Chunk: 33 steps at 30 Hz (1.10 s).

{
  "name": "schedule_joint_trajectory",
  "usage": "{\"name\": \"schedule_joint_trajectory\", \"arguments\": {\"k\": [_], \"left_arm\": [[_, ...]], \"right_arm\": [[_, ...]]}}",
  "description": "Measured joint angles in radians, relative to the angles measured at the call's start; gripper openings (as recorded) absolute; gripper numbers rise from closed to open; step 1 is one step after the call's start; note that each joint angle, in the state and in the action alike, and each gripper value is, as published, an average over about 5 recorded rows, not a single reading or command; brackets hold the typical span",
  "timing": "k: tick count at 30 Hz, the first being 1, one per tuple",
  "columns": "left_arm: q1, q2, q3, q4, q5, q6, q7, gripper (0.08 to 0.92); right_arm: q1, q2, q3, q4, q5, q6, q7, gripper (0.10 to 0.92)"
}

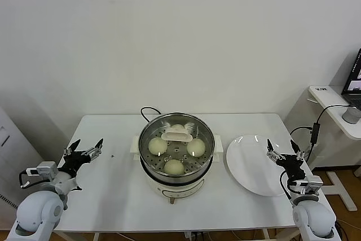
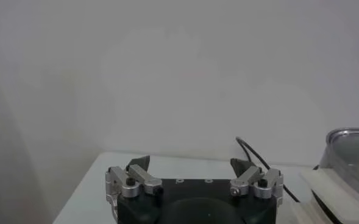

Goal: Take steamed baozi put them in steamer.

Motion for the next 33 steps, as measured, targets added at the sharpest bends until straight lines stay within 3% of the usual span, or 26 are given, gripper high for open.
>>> {"name": "schedule_joint_trajectory", "arguments": {"k": [33], "left_arm": [[0.003,-0.014,0.000,0.009,-0.011,0.000,-0.003,0.823]], "right_arm": [[-0.023,-0.001,0.007,0.008,0.023,-0.044,-0.013,0.823]]}}
